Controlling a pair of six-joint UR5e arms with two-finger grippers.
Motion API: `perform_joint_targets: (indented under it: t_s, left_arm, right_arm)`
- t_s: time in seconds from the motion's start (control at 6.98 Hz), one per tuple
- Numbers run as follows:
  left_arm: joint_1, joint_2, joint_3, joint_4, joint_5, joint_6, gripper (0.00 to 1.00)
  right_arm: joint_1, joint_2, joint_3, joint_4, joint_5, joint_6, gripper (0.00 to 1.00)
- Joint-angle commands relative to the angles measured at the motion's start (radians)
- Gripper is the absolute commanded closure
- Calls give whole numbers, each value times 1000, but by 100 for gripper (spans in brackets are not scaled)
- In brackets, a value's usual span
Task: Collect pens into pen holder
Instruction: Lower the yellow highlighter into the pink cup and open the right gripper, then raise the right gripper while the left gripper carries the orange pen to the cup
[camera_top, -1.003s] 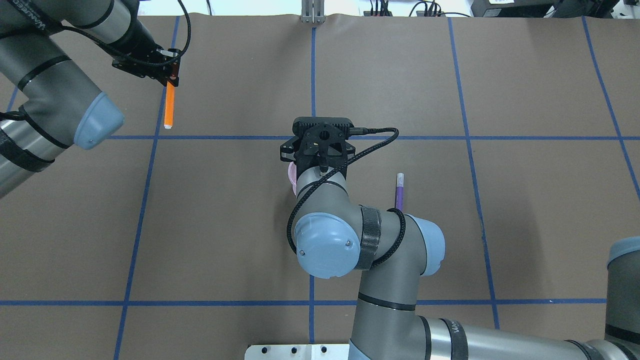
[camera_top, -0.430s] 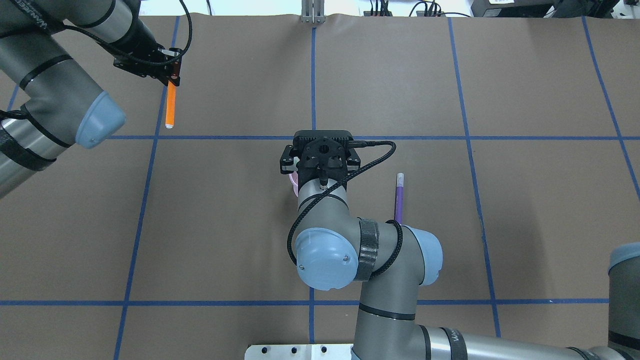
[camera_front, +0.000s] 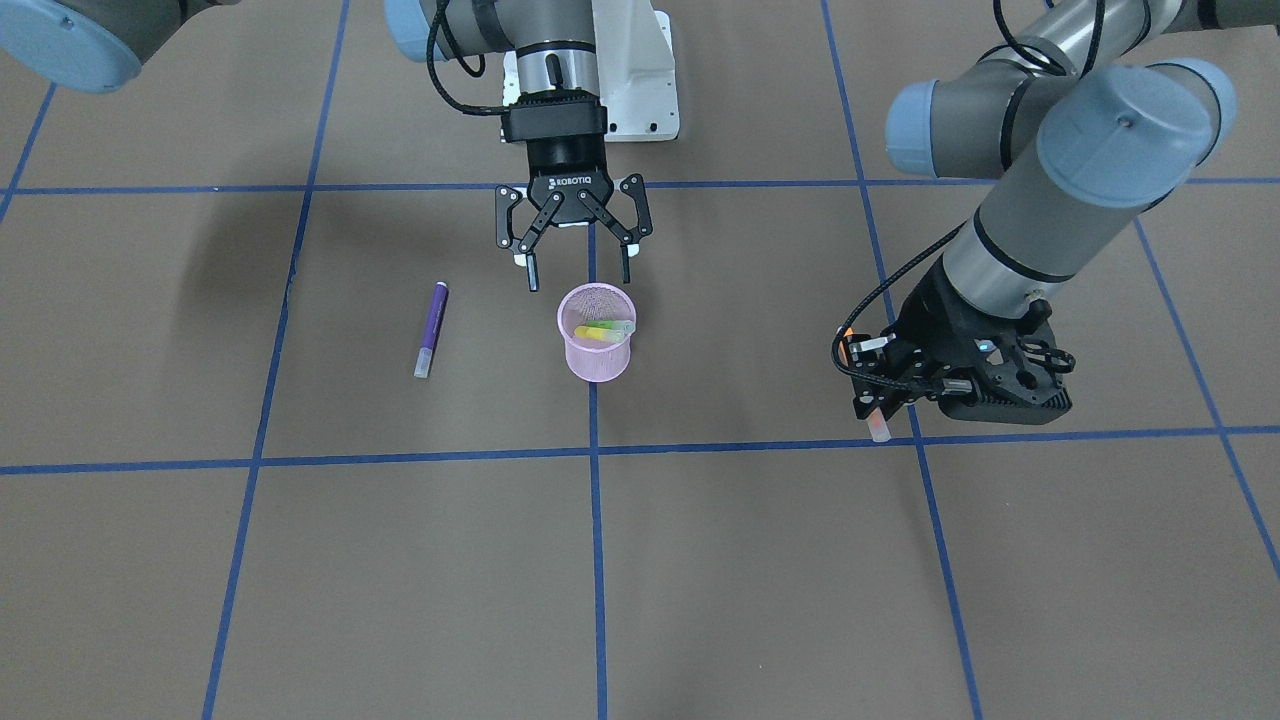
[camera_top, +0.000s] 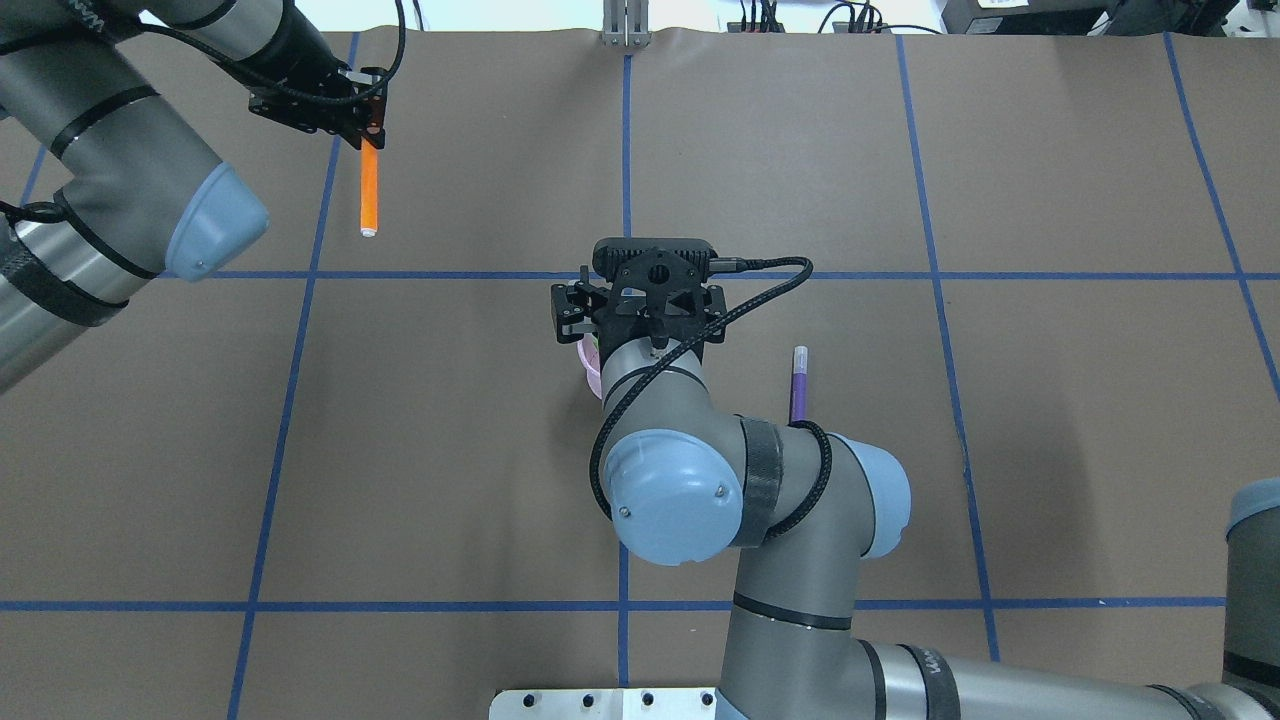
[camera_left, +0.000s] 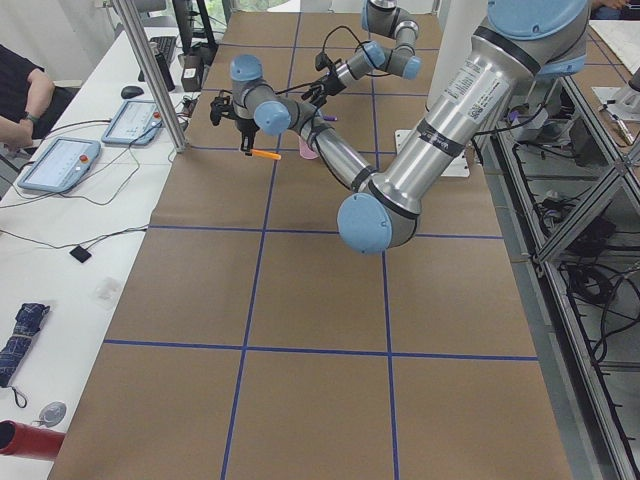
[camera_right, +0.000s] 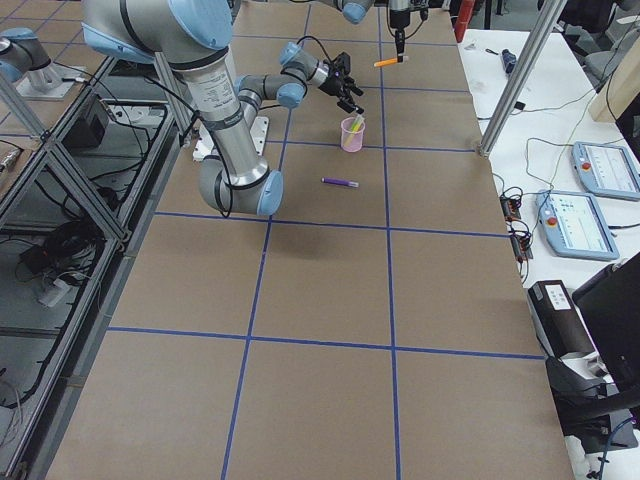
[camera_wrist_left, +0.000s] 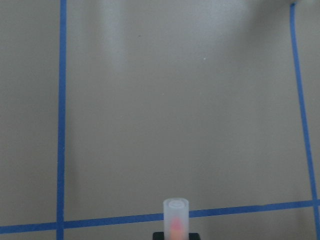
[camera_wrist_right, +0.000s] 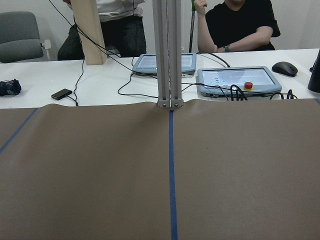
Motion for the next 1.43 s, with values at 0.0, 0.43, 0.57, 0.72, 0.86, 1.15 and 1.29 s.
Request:
perform_joint_targets:
  t_s: [0.0, 0.43, 0.57, 0.72, 0.86, 1.15, 1.29]
  left_arm:
    - [10, -18, -15, -155, 72, -223, 100]
    - [150, -21, -126, -166, 345, -410, 100]
    - [215, -20, -174, -165, 460, -444, 100]
    - [284, -14, -221, -157, 602, -464, 100]
    - [375, -15, -223, -154, 764, -464, 100]
    - [443, -20, -221, -148, 869, -464, 100]
    - [475, -20, -218, -137, 907, -462, 100]
  right_arm:
    - [132, -72, 56, -6, 299, -3, 0]
    - [312, -126, 41, -159, 758, -129, 0]
    - [323, -137, 4, -155, 805, -136, 0]
    - [326, -137, -36, -149, 845, -160, 0]
    - [332, -138, -51, -149, 860, -182, 0]
    - [379, -140, -105, -146, 995, -234, 0]
    - [382, -138, -132, -146, 1011, -233, 0]
